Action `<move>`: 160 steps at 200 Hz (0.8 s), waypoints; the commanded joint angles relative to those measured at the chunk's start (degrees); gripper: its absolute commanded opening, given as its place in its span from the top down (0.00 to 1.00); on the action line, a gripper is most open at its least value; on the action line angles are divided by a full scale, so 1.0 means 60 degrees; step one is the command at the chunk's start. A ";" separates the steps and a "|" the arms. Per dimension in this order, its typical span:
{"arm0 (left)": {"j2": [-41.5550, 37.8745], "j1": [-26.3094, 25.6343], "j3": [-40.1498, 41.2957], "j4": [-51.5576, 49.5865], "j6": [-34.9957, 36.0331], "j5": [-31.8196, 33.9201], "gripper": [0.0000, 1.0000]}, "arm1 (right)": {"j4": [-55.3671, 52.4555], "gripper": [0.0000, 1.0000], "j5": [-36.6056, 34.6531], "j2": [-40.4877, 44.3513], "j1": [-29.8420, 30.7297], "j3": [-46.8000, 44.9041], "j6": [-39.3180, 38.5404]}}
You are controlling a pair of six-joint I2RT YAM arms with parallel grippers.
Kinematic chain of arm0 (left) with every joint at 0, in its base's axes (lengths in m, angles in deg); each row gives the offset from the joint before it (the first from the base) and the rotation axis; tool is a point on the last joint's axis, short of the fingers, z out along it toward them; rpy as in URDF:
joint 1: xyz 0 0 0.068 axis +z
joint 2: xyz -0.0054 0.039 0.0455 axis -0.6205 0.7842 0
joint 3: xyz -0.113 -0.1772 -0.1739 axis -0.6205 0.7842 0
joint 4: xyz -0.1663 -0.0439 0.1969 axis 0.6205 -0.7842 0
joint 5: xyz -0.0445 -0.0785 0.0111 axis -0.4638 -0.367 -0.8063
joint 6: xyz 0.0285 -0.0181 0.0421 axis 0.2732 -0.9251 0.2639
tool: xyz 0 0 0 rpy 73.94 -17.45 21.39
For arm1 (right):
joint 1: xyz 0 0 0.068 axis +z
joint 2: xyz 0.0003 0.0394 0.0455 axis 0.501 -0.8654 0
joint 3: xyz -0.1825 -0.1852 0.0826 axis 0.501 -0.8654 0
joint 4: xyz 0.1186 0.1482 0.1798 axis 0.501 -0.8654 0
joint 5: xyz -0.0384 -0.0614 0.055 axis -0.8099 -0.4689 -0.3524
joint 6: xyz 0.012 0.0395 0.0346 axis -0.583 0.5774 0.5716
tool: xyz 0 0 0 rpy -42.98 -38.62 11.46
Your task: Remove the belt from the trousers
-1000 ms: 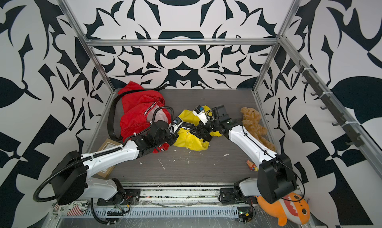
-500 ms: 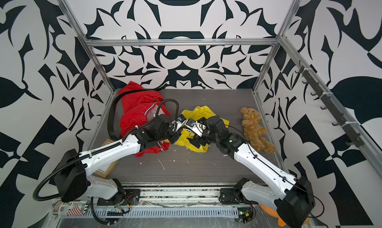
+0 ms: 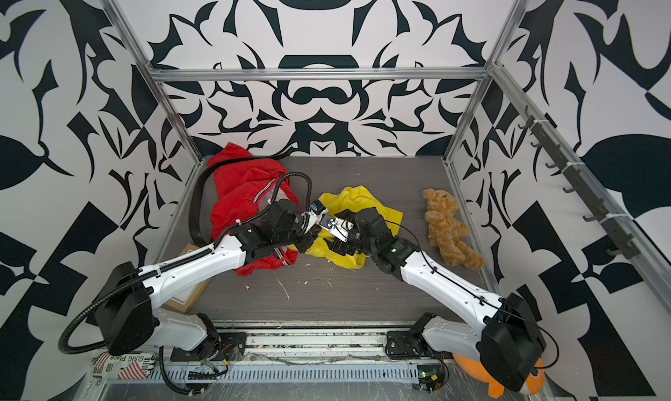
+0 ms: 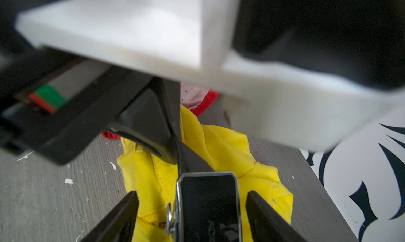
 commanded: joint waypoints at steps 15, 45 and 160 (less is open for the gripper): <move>-0.0376 0.0197 -0.0159 -0.0211 -0.0327 -0.0638 1.00 | -0.0065 0.29 0.1678 0.0037 -0.0422 0.0297 0.0021; -0.0430 0.0279 -0.0176 -0.0248 -0.0322 -0.0810 1.00 | -0.0456 0.31 0.1693 -0.0011 -0.0535 0.0450 -0.0093; -0.0358 0.0289 -0.0355 -0.0351 -0.0380 -0.1082 1.00 | 0.0923 0.39 0.1261 -0.0401 -0.0536 0.0332 0.0380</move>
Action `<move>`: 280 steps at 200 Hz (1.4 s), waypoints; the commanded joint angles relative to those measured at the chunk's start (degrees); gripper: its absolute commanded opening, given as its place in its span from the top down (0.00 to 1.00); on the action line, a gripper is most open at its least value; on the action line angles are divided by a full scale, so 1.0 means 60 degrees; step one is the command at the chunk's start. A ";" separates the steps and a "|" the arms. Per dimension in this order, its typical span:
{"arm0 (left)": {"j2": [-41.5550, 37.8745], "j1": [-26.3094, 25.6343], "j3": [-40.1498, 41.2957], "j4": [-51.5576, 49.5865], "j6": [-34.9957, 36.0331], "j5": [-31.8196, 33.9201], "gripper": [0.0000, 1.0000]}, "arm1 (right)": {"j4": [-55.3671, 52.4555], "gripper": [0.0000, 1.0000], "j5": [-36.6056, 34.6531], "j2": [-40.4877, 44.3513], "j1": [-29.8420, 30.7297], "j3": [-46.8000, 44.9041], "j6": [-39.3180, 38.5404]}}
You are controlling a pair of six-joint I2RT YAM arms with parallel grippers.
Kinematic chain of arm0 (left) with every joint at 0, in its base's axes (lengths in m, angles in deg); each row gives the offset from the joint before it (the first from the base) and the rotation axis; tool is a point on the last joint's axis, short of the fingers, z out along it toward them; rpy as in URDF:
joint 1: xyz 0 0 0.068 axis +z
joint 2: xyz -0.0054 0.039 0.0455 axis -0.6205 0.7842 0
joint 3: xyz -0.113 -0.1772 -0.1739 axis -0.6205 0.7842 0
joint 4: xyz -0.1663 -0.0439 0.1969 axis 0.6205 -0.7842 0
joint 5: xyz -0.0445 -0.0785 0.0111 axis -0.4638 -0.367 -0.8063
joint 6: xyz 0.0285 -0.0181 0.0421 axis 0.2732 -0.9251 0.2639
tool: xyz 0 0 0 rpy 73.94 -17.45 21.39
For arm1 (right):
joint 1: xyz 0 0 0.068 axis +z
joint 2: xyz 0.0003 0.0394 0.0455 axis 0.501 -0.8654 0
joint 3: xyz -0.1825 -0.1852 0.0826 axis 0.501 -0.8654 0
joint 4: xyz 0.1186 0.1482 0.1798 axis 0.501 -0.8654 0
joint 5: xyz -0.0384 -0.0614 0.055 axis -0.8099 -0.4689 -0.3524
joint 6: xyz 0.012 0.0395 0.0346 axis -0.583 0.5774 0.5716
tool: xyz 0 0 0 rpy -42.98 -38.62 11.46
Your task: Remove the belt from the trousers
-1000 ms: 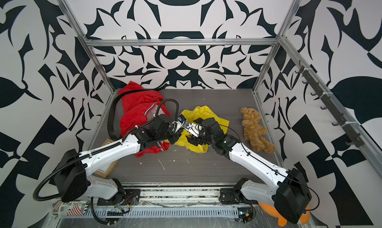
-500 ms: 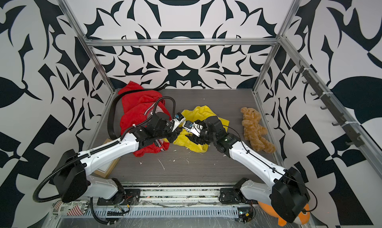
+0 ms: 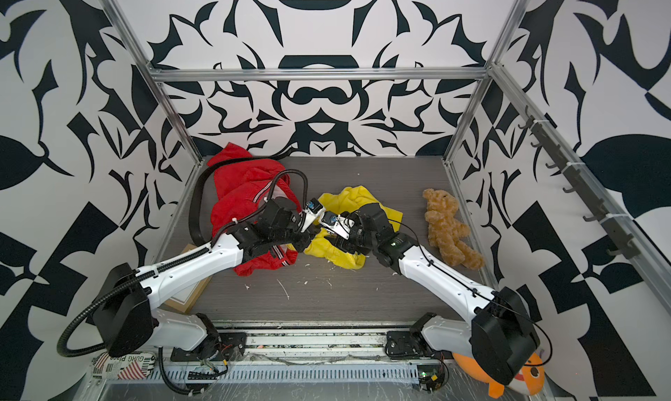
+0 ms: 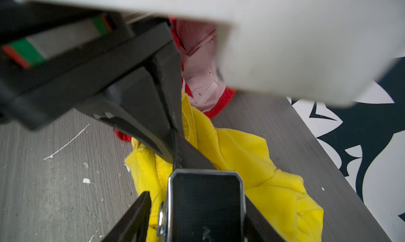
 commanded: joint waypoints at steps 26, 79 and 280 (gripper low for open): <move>-0.0258 0.0038 -0.0317 -0.0147 -0.0238 -0.0340 1.00 | 0.0771 0.44 -0.0062 0.0061 -0.0011 0.0226 0.0250; -0.0146 0.0085 -0.0138 -0.0083 -0.0377 -0.0258 1.00 | 0.0370 0.83 0.0099 0.0329 -0.0355 0.0220 0.0536; -0.1037 0.0460 0.0879 0.1453 -0.0761 0.0621 1.00 | -0.0261 1.00 0.0824 0.1422 -0.1839 -0.0592 0.1693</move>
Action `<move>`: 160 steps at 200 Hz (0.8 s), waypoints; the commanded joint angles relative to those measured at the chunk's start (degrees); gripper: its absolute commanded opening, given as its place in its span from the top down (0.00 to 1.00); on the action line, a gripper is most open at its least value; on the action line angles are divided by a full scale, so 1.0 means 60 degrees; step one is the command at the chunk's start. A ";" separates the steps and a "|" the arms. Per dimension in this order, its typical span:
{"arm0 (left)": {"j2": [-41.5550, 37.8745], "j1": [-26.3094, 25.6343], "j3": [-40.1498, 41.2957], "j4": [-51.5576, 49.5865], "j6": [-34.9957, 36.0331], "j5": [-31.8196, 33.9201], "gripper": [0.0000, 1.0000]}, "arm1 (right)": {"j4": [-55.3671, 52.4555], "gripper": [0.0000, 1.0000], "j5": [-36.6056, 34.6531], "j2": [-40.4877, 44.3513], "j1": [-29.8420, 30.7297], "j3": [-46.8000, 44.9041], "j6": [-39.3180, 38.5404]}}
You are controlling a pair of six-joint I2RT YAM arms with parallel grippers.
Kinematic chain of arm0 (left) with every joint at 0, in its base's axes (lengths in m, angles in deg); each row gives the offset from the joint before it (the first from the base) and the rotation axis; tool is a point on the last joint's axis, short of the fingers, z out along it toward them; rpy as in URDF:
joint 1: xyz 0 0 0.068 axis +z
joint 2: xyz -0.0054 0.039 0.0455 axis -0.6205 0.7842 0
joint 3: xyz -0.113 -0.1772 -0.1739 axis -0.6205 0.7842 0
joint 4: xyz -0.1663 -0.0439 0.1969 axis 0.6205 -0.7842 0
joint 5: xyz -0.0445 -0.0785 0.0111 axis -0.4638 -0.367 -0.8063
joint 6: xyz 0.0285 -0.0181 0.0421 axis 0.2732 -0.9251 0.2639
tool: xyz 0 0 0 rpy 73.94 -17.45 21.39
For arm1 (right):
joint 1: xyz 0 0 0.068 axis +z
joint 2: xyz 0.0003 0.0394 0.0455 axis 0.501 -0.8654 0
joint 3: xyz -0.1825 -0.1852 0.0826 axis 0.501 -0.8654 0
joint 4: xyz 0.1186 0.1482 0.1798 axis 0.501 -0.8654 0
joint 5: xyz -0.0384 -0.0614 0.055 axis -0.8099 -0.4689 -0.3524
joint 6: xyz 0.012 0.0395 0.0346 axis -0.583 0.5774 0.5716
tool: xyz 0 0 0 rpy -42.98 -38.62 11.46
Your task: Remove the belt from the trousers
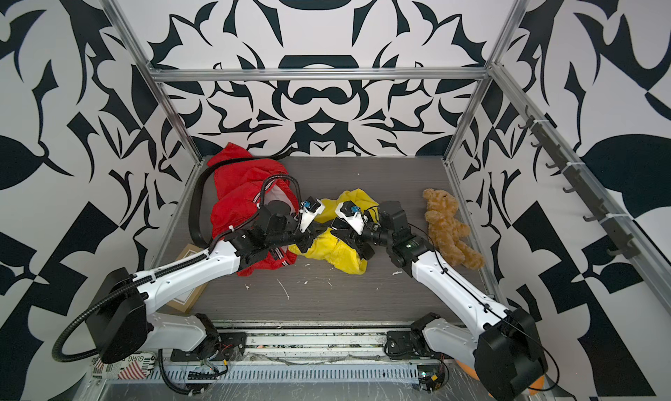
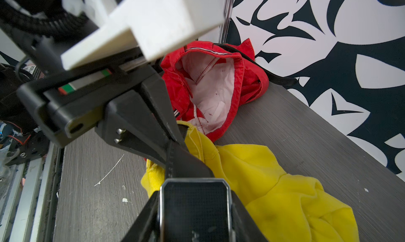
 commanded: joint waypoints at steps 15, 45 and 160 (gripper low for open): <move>-0.0526 0.0401 -0.0322 -0.0977 0.0028 0.0827 1.00 | -0.0159 1.00 -0.2073 0.0596 0.0049 -0.0255 -0.0562; -0.0365 0.0233 -0.0716 -0.1540 0.0035 0.0253 1.00 | -0.0216 0.81 -0.2400 0.0457 0.0532 -0.0050 -0.1106; -0.0450 0.0152 -0.1201 -0.2104 0.0045 -0.0435 1.00 | -0.0853 0.19 -0.2277 0.0069 0.1239 0.0809 -0.1419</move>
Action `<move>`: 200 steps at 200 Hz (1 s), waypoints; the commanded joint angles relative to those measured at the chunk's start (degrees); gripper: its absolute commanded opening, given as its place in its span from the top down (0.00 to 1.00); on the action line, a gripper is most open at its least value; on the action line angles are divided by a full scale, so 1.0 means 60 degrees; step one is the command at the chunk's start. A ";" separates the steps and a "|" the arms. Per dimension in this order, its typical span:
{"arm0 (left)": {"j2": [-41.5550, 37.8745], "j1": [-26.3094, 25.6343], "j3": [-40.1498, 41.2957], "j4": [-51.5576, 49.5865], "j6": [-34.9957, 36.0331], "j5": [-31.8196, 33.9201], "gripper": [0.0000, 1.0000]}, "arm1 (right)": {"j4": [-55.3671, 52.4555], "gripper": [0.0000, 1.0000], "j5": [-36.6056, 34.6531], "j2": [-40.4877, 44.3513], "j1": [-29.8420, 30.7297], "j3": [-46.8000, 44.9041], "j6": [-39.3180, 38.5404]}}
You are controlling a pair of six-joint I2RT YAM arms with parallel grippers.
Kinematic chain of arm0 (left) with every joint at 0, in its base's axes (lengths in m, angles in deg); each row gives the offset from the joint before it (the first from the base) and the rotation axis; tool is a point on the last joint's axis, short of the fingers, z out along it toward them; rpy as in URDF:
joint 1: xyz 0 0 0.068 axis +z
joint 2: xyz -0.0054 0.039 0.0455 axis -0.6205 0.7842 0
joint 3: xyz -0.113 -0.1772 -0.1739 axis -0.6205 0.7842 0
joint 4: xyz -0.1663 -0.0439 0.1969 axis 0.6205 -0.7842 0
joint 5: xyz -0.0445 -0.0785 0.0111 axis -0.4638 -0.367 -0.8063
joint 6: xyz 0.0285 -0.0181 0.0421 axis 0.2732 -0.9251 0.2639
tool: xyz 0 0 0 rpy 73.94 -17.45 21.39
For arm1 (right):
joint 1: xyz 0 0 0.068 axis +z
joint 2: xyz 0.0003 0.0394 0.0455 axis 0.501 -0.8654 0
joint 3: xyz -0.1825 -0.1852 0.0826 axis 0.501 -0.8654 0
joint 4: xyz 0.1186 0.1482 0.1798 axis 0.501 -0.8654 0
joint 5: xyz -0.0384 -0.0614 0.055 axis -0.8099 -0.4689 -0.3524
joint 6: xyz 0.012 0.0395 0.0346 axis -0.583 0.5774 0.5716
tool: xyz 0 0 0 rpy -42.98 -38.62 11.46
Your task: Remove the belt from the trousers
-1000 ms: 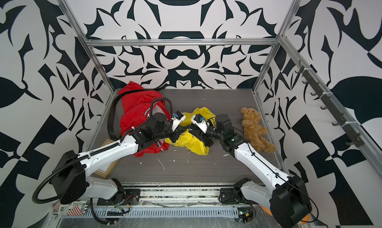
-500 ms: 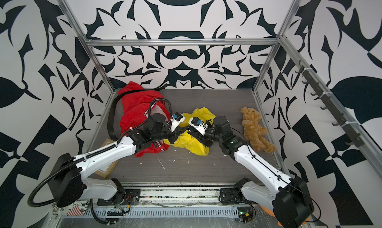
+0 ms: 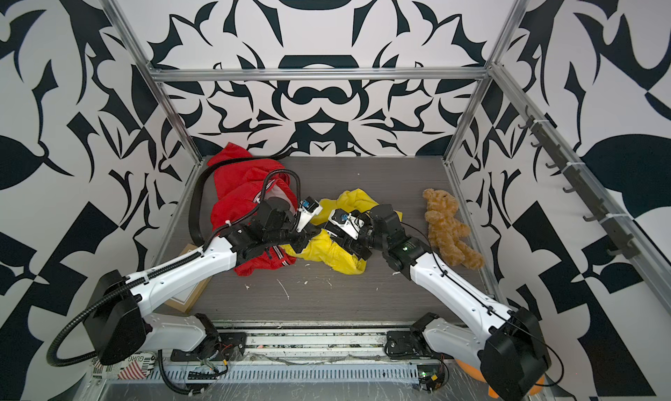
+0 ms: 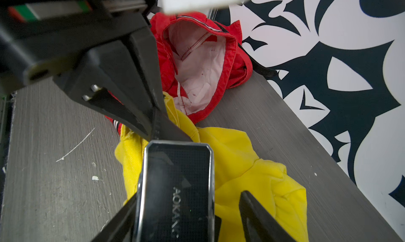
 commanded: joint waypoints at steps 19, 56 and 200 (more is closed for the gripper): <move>-0.0376 0.0016 -0.0595 -0.0145 -0.0188 -0.0468 1.00 | 0.0102 0.11 -0.0337 -0.0279 0.0486 0.0747 -0.0042; -0.0435 0.0000 -0.0711 -0.0273 -0.0210 -0.0561 1.00 | 0.0409 0.10 -0.0845 -0.0638 0.0766 0.0959 -0.0109; -0.0426 0.0001 -0.0904 -0.0702 -0.0119 -0.0340 1.00 | -0.0479 0.47 -0.0663 -0.0653 0.0797 0.1413 -0.0095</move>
